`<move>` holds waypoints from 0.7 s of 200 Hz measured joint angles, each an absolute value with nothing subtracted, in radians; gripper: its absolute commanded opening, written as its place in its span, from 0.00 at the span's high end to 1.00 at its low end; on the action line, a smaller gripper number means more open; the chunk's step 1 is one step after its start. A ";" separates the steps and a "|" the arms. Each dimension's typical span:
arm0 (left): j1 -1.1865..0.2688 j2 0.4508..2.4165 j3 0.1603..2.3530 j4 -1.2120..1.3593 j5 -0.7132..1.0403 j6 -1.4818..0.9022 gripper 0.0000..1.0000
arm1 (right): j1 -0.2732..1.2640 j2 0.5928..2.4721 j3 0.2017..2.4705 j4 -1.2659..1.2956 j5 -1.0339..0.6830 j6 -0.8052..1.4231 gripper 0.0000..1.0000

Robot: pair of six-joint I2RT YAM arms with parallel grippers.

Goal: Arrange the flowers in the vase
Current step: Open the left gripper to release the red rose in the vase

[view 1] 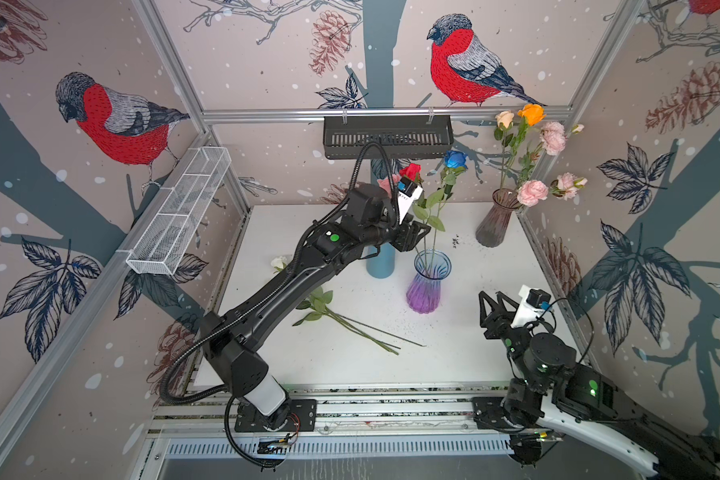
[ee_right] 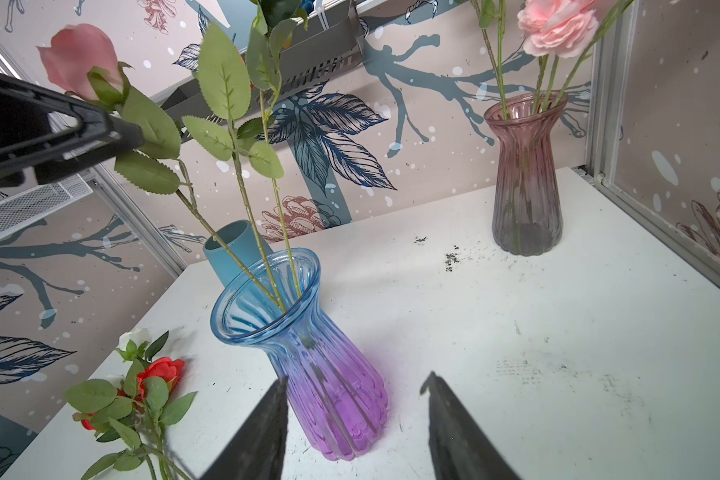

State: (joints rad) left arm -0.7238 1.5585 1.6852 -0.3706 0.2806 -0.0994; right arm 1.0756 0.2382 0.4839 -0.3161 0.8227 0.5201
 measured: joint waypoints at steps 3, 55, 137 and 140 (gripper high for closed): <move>-0.720 1.547 1.679 -0.369 0.279 -0.103 0.40 | 1.076 0.239 0.484 -0.316 0.823 0.520 0.46; -0.701 1.306 1.536 -0.259 0.261 -0.068 0.36 | 1.076 0.259 0.486 -0.317 0.829 0.521 0.46; -0.683 0.836 0.937 0.083 -0.066 0.098 0.37 | 1.096 0.617 0.540 -0.158 0.526 0.388 0.47; -0.682 0.818 0.915 0.102 -0.085 0.106 0.37 | 1.101 0.645 0.545 -0.148 0.506 0.387 0.47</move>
State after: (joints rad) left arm -0.6823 0.8185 0.9150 0.1024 -0.0849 0.1059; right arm 1.1007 0.6453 0.5449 -0.1478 0.5056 0.3874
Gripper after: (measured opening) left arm 0.636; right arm 0.520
